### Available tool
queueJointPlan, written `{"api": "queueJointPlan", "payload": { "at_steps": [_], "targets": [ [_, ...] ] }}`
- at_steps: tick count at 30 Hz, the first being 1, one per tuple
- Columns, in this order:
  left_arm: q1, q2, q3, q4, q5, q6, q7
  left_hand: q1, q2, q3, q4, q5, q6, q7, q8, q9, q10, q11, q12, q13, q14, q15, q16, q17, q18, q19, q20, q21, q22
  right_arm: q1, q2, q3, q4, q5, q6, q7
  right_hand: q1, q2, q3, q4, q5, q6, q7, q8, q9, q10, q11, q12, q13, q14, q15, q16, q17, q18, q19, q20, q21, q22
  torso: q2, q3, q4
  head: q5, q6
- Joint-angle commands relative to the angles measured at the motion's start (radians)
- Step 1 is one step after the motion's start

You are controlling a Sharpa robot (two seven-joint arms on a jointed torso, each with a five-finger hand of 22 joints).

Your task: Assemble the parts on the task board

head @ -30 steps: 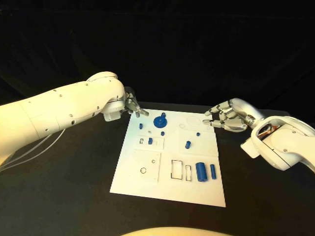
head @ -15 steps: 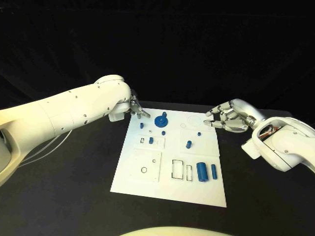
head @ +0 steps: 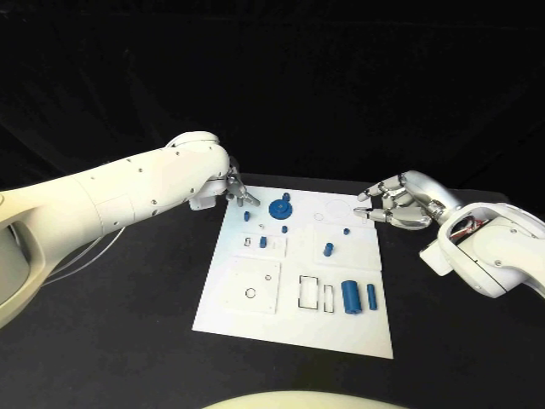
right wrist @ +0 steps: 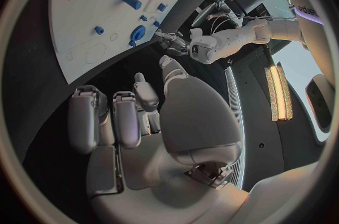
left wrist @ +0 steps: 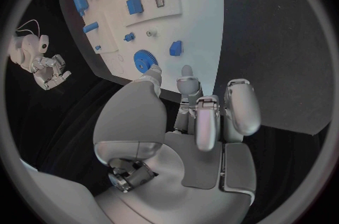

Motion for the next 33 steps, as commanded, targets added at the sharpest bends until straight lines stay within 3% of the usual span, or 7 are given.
{"api": "queueJointPlan", "payload": {
  "at_steps": [1, 11, 33],
  "targets": [
    [0.000, 0.003, 0.000, 0.004, -0.012, 0.041, 0.021, 0.001, 0.000, -0.005, 0.000, 0.003, -0.006, 0.000, -0.003, -0.002, -0.002, 0.002, -0.004, -0.001, 0.104, 0.008, 0.006, 0.263, 0.001, 0.000, 0.006, -0.005, -0.002, -0.001, 0.001, 0.000, 0.001, -0.003, 0.009, 0.008, -0.011, -0.001, -0.007, -0.001, -0.003, -0.002, 0.001, 0.005, -0.001, 0.000, 0.001, -0.003, 0.000, 0.044, -0.008, -0.003, 0.000, 0.011, -0.004, -0.004, -0.005, 0.115, -0.001, 0.0005, 0.0011, 0.001, 0.001],
    [-0.004, 0.006, -0.001, 0.002, 0.000, 0.080, 0.021, 0.025, 0.017, -0.009, -0.003, 0.003, 0.005, 0.000, -0.008, -0.014, -0.004, 0.002, -0.001, -0.001, 0.104, 0.009, 0.006, 0.263, 0.001, 0.000, 0.008, -0.005, -0.001, -0.001, 0.002, 0.000, 0.000, -0.003, 0.010, 0.008, -0.011, 0.001, -0.007, 0.000, -0.002, -0.002, 0.001, 0.006, -0.001, 0.000, 0.001, -0.002, 0.000, 0.044, -0.008, -0.004, -0.001, 0.011, -0.004, -0.004, -0.006, 0.115, 0.000, 0.0006, 0.0004, 0.002, -0.001],
    [-0.012, 0.008, -0.003, -0.001, 0.019, 0.084, 0.027, 0.055, 0.049, -0.007, -0.007, 0.003, 0.021, -0.002, -0.014, -0.030, -0.002, 0.001, 0.004, -0.002, 0.104, 0.009, 0.006, 0.263, 0.001, 0.002, 0.009, -0.003, 0.003, -0.001, 0.003, 0.000, -0.001, -0.003, 0.010, 0.008, -0.010, 0.002, -0.007, 0.000, 0.000, -0.001, 0.001, 0.006, -0.001, 0.001, 0.001, -0.001, 0.001, 0.044, -0.008, -0.004, 0.000, 0.011, -0.004, -0.004, -0.006, 0.115, 0.000, 0.0006, 0.0003, 0.002, -0.004]
  ]
}}
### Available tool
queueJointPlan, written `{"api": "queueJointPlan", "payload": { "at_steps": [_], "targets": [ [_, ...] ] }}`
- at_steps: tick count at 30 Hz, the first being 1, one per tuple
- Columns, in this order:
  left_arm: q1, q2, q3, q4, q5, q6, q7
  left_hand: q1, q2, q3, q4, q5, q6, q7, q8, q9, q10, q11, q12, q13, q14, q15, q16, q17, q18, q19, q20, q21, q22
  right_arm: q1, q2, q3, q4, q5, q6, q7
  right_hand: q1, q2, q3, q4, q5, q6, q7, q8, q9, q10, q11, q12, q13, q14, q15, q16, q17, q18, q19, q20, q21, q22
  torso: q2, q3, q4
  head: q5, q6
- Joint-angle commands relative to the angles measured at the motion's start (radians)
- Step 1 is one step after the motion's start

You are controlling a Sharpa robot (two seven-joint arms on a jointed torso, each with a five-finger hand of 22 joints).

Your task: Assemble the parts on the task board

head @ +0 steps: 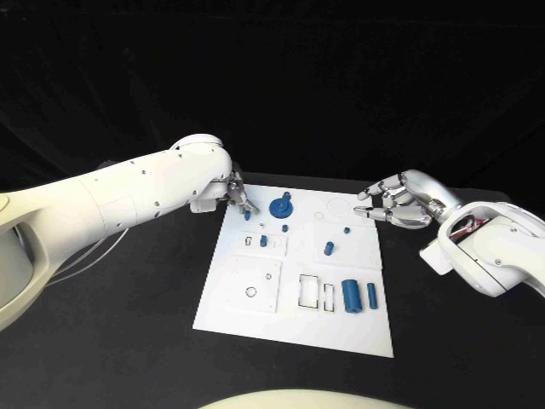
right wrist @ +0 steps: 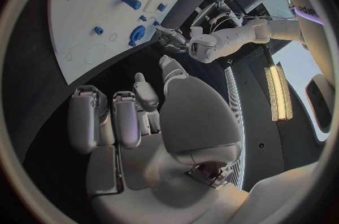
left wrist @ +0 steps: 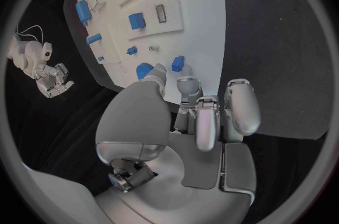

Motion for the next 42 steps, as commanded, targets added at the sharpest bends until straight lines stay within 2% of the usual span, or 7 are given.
{"api": "queueJointPlan", "payload": {
  "at_steps": [1, 8, 16, 28, 33, 39, 42],
  "targets": [
    [0.000, 0.002, 0.000, 0.001, 0.013, 0.014, 0.011, 0.011, 0.005, -0.002, -0.001, 0.003, 0.010, 0.001, -0.006, -0.002, -0.001, 0.001, 0.005, -0.001, 0.104, 0.009, 0.006, 0.263, 0.001, -0.001, 0.007, -0.004, 0.001, -0.001, 0.001, 0.000, 0.000, -0.003, 0.010, 0.008, -0.010, 0.002, -0.007, 0.000, 0.000, -0.001, 0.001, 0.006, -0.001, 0.001, 0.001, -0.001, 0.001, 0.044, -0.008, -0.004, 0.000, 0.011, -0.004, -0.004, -0.006, 0.115, 0.000, -0.0002, 0.0001, 0.000, -0.001],
    [0.000, 0.001, 0.000, -0.001, 0.037, 0.014, 0.011, 0.041, 0.045, 0.013, -0.008, 0.003, 0.018, -0.001, -0.011, -0.013, -0.001, -0.001, 0.005, -0.004, 0.104, 0.007, 0.006, 0.263, 0.001, 0.000, 0.007, -0.004, 0.001, -0.001, 0.001, 0.000, 0.000, -0.003, 0.010, 0.008, -0.010, 0.002, -0.007, 0.000, 0.000, -0.001, 0.001, 0.006, -0.001, 0.001, 0.001, -0.001, 0.001, 0.044, -0.008, -0.004, 0.000, 0.011, -0.004, -0.004, -0.006, 0.115, 0.000, 0.0000, -0.0003, 0.000, -0.002],
    [0.000, 0.001, 0.000, -0.003, 0.049, 0.028, 0.013, 0.121, 0.075, 0.064, -0.047, 0.004, 0.021, -0.006, -0.019, -0.027, -0.003, -0.007, 0.002, -0.009, 0.104, 0.002, 0.006, 0.263, 0.000, 0.000, 0.004, -0.003, 0.004, -0.001, 0.001, 0.000, 0.000, -0.003, 0.010, 0.009, -0.010, 0.003, -0.007, 0.000, 0.000, -0.001, 0.001, 0.006, -0.001, 0.001, 0.001, -0.001, 0.001, 0.044, -0.008, -0.004, 0.000, 0.011, -0.003, -0.004, -0.006, 0.115, 0.000, -0.0001, 0.0002, -0.001, -0.005],
    [0.000, 0.003, 0.000, -0.011, 0.050, 0.039, 0.012, 0.151, 0.079, 0.097, -0.067, 0.004, 0.024, -0.009, -0.024, -0.035, -0.003, -0.009, 0.002, -0.011, 0.104, 0.001, 0.006, 0.263, 0.000, 0.001, 0.002, -0.002, 0.007, -0.001, 0.000, 0.000, 0.001, -0.003, 0.010, 0.009, -0.009, 0.003, -0.007, 0.000, 0.001, -0.001, 0.001, 0.007, -0.001, 0.002, 0.001, 0.001, 0.002, 0.044, -0.008, -0.004, 0.000, 0.011, -0.003, -0.004, -0.006, 0.116, 0.000, 0.0003, -0.0001, -0.001, -0.007],
    [0.000, 0.000, 0.000, -0.012, 0.060, 0.031, 0.015, 0.201, 0.093, 0.176, -0.104, 0.005, 0.021, -0.010, -0.034, -0.048, -0.007, -0.012, -0.007, -0.020, 0.104, -0.004, 0.006, 0.263, 0.000, 0.002, -0.001, -0.002, 0.008, -0.001, 0.000, 0.000, 0.001, -0.003, 0.009, 0.010, -0.009, 0.003, -0.007, 0.000, 0.001, -0.001, 0.001, 0.007, -0.001, 0.002, 0.001, 0.001, 0.002, 0.044, -0.008, -0.004, 0.000, 0.011, -0.003, -0.004, -0.006, 0.116, -0.001, 0.0006, -0.0002, -0.001, -0.006],
    [0.000, -0.009, 0.000, -0.006, 0.095, 0.005, 0.022, 0.197, 0.054, 0.348, -0.157, 0.004, 0.018, -0.004, -0.035, -0.054, -0.003, -0.008, -0.018, -0.033, 0.104, 0.002, 0.006, 0.263, -0.001, 0.002, 0.002, -0.001, 0.010, -0.001, -0.001, 0.000, 0.001, -0.003, 0.010, 0.011, -0.008, 0.005, -0.007, 0.000, 0.002, 0.000, 0.001, 0.007, -0.001, 0.004, 0.001, 0.003, 0.005, 0.044, -0.008, -0.004, 0.000, 0.011, -0.004, -0.004, -0.007, 0.115, -0.002, 0.0011, 0.0015, 0.001, -0.004],
    [0.000, -0.019, 0.000, 0.005, 0.120, -0.013, 0.023, 0.138, 0.019, 0.445, -0.177, 0.007, 0.020, -0.005, -0.024, -0.051, 0.007, -0.008, -0.013, -0.034, 0.104, -0.001, 0.006, 0.263, -0.001, 0.005, 0.003, 0.001, 0.015, -0.001, -0.002, 0.000, 0.001, -0.003, 0.009, 0.011, -0.008, 0.005, -0.007, 0.000, 0.002, 0.000, 0.001, 0.007, -0.001, 0.004, 0.001, 0.003, 0.005, 0.044, -0.008, -0.004, 0.000, 0.011, -0.004, -0.004, -0.007, 0.115, -0.002, 0.0012, 0.0022, 0.003, -0.003]
  ]
}}
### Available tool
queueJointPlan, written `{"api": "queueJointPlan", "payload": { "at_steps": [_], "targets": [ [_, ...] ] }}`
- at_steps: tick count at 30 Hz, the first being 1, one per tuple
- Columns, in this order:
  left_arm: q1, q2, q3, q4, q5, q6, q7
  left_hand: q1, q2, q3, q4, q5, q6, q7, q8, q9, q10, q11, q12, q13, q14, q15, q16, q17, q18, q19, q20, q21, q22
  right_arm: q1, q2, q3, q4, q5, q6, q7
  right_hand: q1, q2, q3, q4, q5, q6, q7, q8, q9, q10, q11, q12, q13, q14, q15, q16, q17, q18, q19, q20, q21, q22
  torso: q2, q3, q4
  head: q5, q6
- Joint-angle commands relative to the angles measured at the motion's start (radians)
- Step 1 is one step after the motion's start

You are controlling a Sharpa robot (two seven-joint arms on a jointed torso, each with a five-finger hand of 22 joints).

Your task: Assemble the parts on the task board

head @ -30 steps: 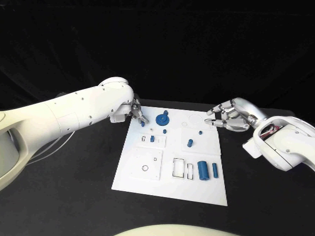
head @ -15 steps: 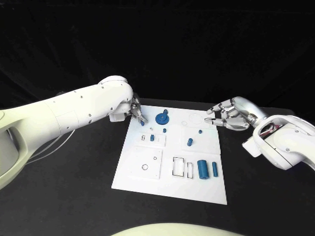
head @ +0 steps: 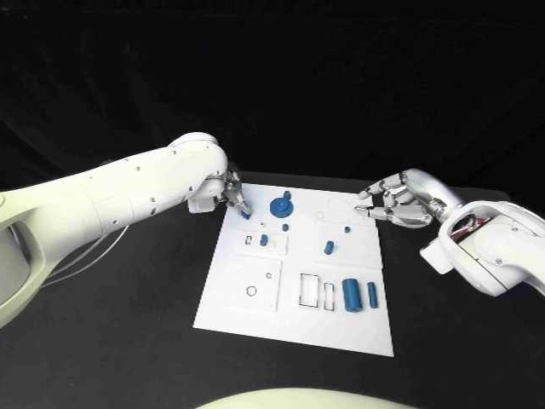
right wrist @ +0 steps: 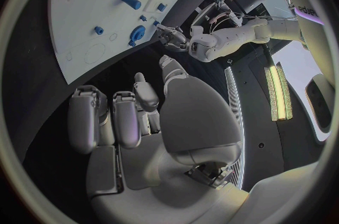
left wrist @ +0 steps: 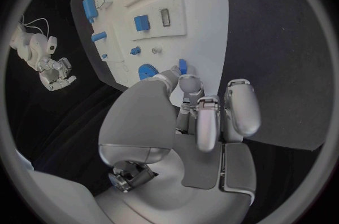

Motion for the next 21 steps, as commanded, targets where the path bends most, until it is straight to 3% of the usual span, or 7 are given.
{"api": "queueJointPlan", "payload": {
  "at_steps": [1, 6, 12, 21],
  "targets": [
    [0.000, -0.011, 0.000, 0.018, 0.057, -0.032, 0.013, -0.043, -0.020, 0.114, -0.078, 0.004, 0.010, -0.007, 0.007, 0.006, 0.012, -0.001, 0.000, 0.001, 0.104, 0.000, 0.006, 0.264, -0.002, 0.003, 0.001, 0.001, 0.003, -0.001, -0.001, 0.000, 0.001, -0.003, 0.009, 0.009, -0.008, 0.005, -0.007, 0.000, 0.002, 0.000, 0.001, 0.003, -0.001, 0.004, 0.001, 0.003, 0.001, 0.044, -0.008, -0.004, 0.000, 0.011, -0.004, -0.004, -0.007, 0.115, -0.001, 0.0002, 0.0010, 0.003, 0.001],
    [0.000, -0.051, 0.001, 0.070, 0.099, -0.068, 0.011, -0.068, -0.028, 0.132, -0.081, 0.003, 0.017, -0.009, 0.010, 0.006, 0.020, -0.004, 0.009, 0.007, 0.104, -0.001, 0.006, 0.264, -0.003, 0.007, 0.001, 0.005, 0.010, -0.001, -0.004, 0.000, 0.002, -0.003, 0.009, 0.009, -0.008, 0.005, -0.007, 0.000, 0.002, 0.000, 0.001, 0.003, -0.001, 0.004, 0.001, 0.003, 0.001, 0.044, -0.008, -0.004, 0.000, 0.011, -0.004, -0.004, -0.007, 0.115, -0.001, 0.0005, 0.0006, 0.007, 0.005],
    [0.000, -0.113, 0.002, 0.159, 0.167, -0.120, 0.009, -0.077, -0.033, 0.144, -0.088, 0.003, 0.021, -0.011, 0.010, 0.005, 0.023, -0.005, 0.009, 0.006, 0.104, -0.002, 0.006, 0.264, -0.003, 0.008, 0.000, 0.006, 0.011, -0.001, -0.005, 0.000, 0.001, -0.002, 0.008, 0.008, -0.009, 0.005, -0.007, 0.000, 0.003, 0.000, 0.001, 0.004, -0.001, 0.004, 0.001, 0.003, 0.000, 0.044, -0.008, -0.005, -0.001, 0.011, -0.003, -0.004, -0.006, 0.115, -0.005, 0.0037, 0.0043, 0.008, 0.005],
    [-0.007, -0.181, 0.002, 0.268, 0.187, -0.187, 0.023, -0.090, -0.045, 0.159, -0.099, 0.003, 0.031, -0.015, 0.013, 0.005, 0.033, -0.009, 0.018, 0.015, 0.104, -0.005, 0.006, 0.264, -0.005, 0.013, -0.001, 0.011, 0.020, -0.001, -0.007, 0.000, 0.001, 0.000, 0.009, 0.007, -0.009, 0.006, -0.008, 0.001, 0.004, 0.000, 0.000, 0.004, -0.001, 0.004, 0.001, 0.003, 0.001, 0.044, -0.008, -0.005, -0.001, 0.011, -0.003, -0.004, -0.007, 0.115, -0.006, 0.0040, 0.0060, 0.009, -0.001]
  ]
}}
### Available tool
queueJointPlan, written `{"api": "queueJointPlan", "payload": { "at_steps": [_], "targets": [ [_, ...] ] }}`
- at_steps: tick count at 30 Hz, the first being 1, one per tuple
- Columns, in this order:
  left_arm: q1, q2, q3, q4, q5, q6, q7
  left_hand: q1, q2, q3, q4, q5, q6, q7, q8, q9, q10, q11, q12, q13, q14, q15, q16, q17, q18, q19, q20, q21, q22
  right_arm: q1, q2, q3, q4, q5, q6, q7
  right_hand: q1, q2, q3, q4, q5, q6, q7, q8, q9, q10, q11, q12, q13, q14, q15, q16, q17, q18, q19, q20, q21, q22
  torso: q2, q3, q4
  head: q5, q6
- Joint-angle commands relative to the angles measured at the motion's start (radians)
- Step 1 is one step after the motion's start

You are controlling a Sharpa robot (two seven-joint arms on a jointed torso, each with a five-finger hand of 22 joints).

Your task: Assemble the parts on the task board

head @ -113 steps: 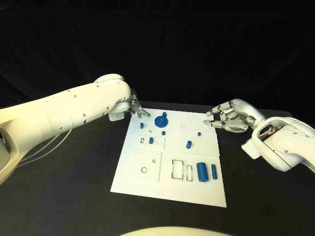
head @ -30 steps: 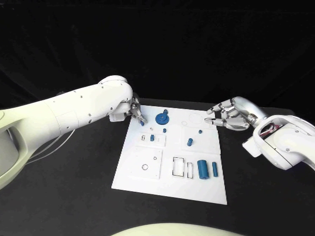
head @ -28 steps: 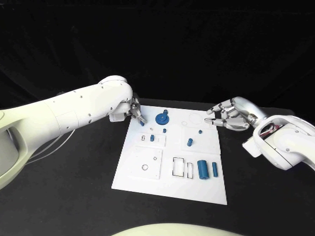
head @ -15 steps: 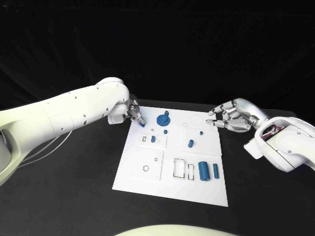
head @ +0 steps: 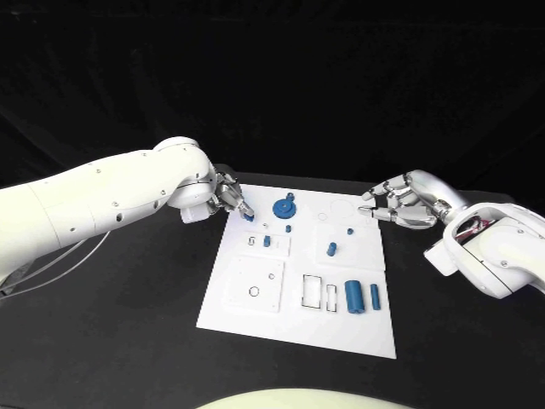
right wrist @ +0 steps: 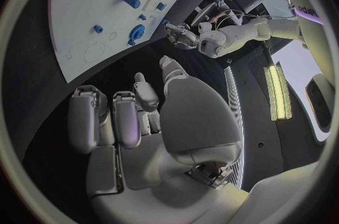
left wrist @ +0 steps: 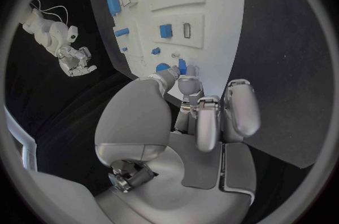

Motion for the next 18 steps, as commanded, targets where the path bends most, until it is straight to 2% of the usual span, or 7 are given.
{"api": "queueJointPlan", "payload": {
  "at_steps": [1, 8, 13, 17, 18],
  "targets": [
    [-0.009, -0.018, 0.000, 0.035, 0.029, -0.067, 0.022, -0.011, -0.006, 0.040, -0.038, 0.000, 0.028, -0.018, 0.008, 0.000, 0.011, 0.000, 0.007, 0.003, 0.104, -0.005, 0.006, 0.263, -0.005, 0.006, -0.001, 0.006, 0.004, -0.001, -0.001, 0.000, 0.001, -0.001, 0.009, 0.007, -0.004, 0.000, -0.008, 0.001, 0.004, 0.000, 0.000, 0.004, -0.001, 0.004, 0.001, 0.004, 0.001, 0.044, -0.008, -0.005, -0.001, 0.011, -0.003, -0.004, -0.007, 0.115, 0.000, 0.0015, -0.0001, 0.003, -0.003],
    [-0.033, -0.047, 0.000, 0.088, -0.013, -0.089, 0.031, -0.027, -0.025, 0.039, -0.044, 0.000, 0.035, -0.022, 0.008, -0.001, 0.017, -0.003, 0.009, 0.005, 0.104, -0.008, 0.006, 0.263, -0.006, 0.009, -0.003, 0.008, 0.008, -0.001, -0.002, 0.000, 0.001, -0.001, 0.009, 0.006, -0.004, 0.000, -0.008, 0.001, 0.004, 0.000, 0.000, 0.004, -0.001, 0.004, 0.001, 0.004, 0.001, 0.044, -0.008, -0.005, -0.001, 0.011, -0.003, -0.004, -0.007, 0.115, 0.000, -0.0005, 0.0025, 0.004, -0.008],
    [-0.052, -0.053, 0.000, 0.105, -0.054, -0.095, 0.032, -0.034, -0.030, 0.038, -0.045, 0.000, 0.039, -0.023, 0.009, -0.001, 0.020, -0.004, 0.011, 0.007, 0.104, -0.009, 0.006, 0.263, -0.007, 0.010, -0.003, 0.009, 0.010, -0.001, -0.002, 0.000, 0.000, -0.001, 0.009, 0.007, -0.004, 0.000, -0.008, 0.001, 0.004, 0.000, 0.000, 0.004, -0.001, 0.004, 0.001, 0.004, 0.001, 0.044, -0.008, -0.005, -0.001, 0.011, -0.003, -0.004, -0.007, 0.115, 0.001, -0.0003, -0.0014, 0.008, -0.011],
    [-0.071, -0.054, 0.000, 0.113, -0.085, -0.095, 0.032, -0.037, -0.033, 0.038, -0.045, 0.000, 0.041, -0.024, 0.009, -0.002, 0.022, -0.005, 0.013, 0.009, 0.104, -0.009, 0.006, 0.263, -0.007, 0.011, -0.003, 0.011, 0.013, -0.001, -0.002, 0.000, 0.000, -0.001, 0.009, 0.007, -0.004, 0.000, -0.008, 0.001, 0.004, 0.000, 0.000, 0.004, -0.001, 0.004, 0.001, 0.004, 0.001, 0.044, -0.008, -0.005, -0.001, 0.011, -0.003, -0.004, -0.007, 0.115, 0.001, 0.0000, -0.0009, 0.007, -0.011],
    [-0.072, -0.054, 0.000, 0.114, -0.086, -0.094, 0.032, -0.037, -0.033, 0.038, -0.045, 0.000, 0.041, -0.024, 0.009, -0.002, 0.022, -0.005, 0.013, 0.010, 0.104, -0.009, 0.006, 0.263, -0.007, 0.012, -0.003, 0.011, 0.013, -0.001, -0.002, 0.000, 0.000, -0.001, 0.009, 0.007, -0.004, 0.000, -0.008, 0.001, 0.004, 0.000, 0.000, 0.004, -0.001, 0.004, 0.001, 0.004, 0.001, 0.044, -0.008, -0.005, -0.001, 0.011, -0.003, -0.004, -0.007, 0.115, 0.001, -0.0001, -0.0010, 0.008, -0.012]
  ]
}}
